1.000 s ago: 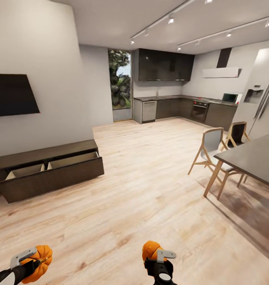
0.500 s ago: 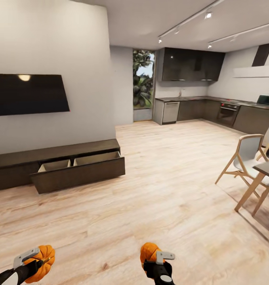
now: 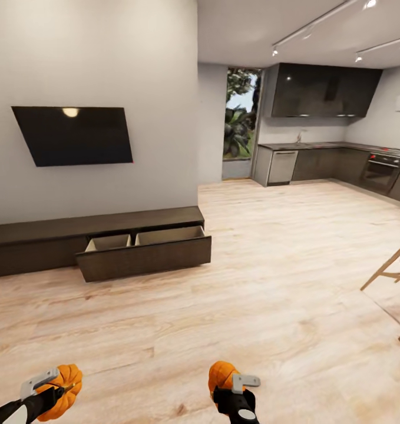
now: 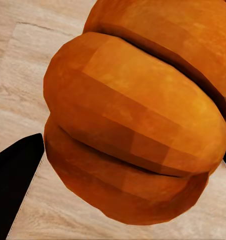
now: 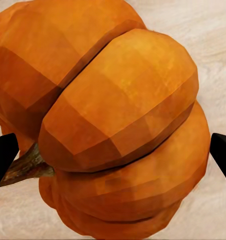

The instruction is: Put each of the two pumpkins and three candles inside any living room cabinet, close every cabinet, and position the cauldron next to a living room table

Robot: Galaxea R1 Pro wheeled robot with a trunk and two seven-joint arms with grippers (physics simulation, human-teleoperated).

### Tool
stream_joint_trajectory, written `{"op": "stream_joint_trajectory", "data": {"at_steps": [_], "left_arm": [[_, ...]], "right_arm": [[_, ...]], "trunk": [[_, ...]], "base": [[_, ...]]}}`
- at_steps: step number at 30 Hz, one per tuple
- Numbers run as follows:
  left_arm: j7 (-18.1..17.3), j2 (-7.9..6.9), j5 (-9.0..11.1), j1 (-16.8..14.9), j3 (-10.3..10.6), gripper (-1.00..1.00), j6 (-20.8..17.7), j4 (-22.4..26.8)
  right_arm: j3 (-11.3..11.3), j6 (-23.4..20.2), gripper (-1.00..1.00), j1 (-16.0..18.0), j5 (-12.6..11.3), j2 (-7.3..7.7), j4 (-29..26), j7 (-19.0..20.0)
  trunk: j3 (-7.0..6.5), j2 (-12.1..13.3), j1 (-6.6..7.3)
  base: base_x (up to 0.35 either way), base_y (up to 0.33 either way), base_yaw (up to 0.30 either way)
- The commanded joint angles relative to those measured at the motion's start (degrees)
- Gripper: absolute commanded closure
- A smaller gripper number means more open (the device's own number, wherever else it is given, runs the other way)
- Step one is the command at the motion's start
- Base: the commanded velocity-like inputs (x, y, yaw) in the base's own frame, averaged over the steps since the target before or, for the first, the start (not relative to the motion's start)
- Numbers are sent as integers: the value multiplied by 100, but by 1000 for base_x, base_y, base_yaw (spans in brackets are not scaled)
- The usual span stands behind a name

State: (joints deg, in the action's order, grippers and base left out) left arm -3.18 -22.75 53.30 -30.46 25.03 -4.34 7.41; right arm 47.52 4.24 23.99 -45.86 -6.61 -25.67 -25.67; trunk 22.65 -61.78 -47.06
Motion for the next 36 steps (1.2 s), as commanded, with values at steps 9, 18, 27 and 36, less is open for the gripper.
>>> {"op": "stream_joint_trajectory", "data": {"at_steps": [9,18,27,36], "left_arm": [[-14,-6,31,-5,2,100,-23,6],[-16,-3,31,-6,2,100,-23,6],[-15,-1,31,-4,2,100,-23,6],[-16,7,24,-4,2,100,-23,6]], "right_arm": [[46,42,100,10,-37,1,-6,-34],[46,50,100,9,-28,14,-29,-2],[46,39,100,9,-37,19,-17,1],[46,39,100,9,-45,19,-29,-7]], "trunk": [[75,-4,-3],[142,-4,-3],[149,-4,-3],[150,-4,-3]], "base": [[284,148,190],[296,125,177],[301,96,21],[326,5,0]]}}
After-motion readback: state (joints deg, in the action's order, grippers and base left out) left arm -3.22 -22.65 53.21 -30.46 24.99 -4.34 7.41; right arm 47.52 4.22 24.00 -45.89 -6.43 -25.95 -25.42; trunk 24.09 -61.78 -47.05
